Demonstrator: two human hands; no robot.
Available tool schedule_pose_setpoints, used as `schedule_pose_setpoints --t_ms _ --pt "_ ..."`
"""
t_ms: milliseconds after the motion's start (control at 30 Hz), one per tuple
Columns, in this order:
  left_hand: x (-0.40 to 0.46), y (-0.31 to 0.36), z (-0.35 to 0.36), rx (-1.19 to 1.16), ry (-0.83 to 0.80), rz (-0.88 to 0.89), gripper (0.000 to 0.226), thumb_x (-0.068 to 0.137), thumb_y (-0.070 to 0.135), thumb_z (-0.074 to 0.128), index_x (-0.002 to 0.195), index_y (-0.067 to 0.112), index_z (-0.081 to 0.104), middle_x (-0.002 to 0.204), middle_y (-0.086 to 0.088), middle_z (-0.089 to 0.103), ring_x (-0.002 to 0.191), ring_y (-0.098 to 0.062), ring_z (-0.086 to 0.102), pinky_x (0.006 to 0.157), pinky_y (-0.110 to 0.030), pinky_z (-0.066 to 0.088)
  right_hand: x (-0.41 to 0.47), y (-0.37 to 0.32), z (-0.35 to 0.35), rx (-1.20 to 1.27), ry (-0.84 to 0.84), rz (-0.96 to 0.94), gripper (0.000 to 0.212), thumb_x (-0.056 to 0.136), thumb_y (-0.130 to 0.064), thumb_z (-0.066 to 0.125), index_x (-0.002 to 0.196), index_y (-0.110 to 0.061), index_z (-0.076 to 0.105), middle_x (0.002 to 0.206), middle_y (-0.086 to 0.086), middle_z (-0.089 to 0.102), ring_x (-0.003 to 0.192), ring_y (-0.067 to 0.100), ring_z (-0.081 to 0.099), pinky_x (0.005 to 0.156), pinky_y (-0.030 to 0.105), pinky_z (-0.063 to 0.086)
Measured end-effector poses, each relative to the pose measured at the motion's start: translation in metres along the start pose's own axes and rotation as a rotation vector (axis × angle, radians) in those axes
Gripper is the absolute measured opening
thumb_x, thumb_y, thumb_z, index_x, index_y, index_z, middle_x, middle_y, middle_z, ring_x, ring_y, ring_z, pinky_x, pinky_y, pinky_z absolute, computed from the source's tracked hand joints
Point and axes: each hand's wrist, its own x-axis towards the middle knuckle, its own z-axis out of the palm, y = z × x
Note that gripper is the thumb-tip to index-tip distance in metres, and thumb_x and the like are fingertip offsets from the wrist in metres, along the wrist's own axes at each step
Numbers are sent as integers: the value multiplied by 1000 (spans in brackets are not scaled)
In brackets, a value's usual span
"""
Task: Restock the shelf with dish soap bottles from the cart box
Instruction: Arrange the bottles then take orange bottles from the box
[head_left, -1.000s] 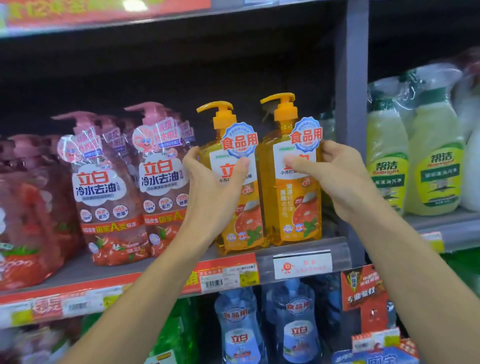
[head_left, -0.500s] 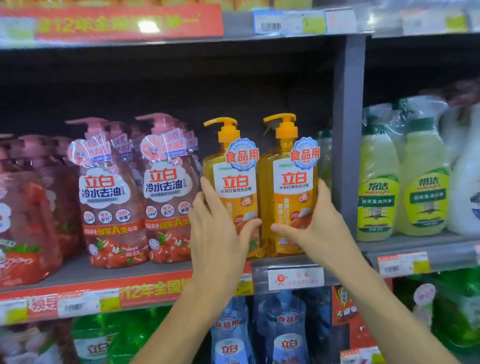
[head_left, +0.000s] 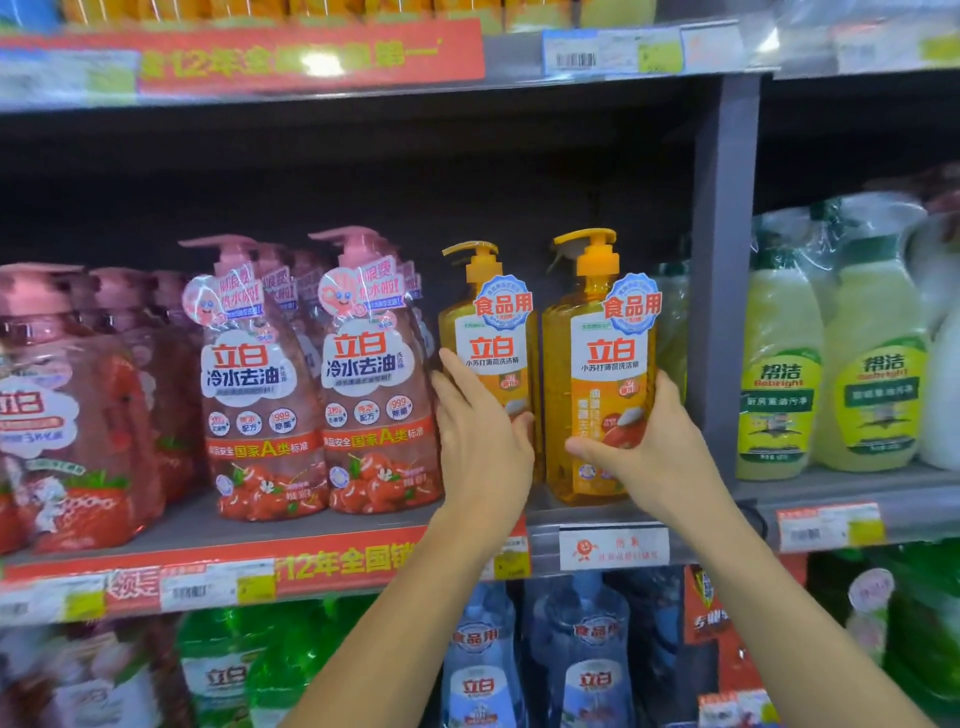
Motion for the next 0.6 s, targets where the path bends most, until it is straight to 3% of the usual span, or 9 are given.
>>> schedule_pose_setpoints --t_ms 300,600 --pt "30 -6 21 -71 25 -58 103 89 21 70 154 13 -10 157 -15 18 142 -34 31 114 -45 33 12 6 8 16 27 28 101 69 -39 89 148 -23 28 141 3 52 126 26 55 100 47 50" --pt "59 -18 39 -66 -3 -82 103 90 18 69 154 8 -11 161 -20 6 147 -38 18 118 -46 24 12 9 10 32 26 29 104 69 -37 90 150 -24 26 142 2 51 127 25 54 102 49 50"
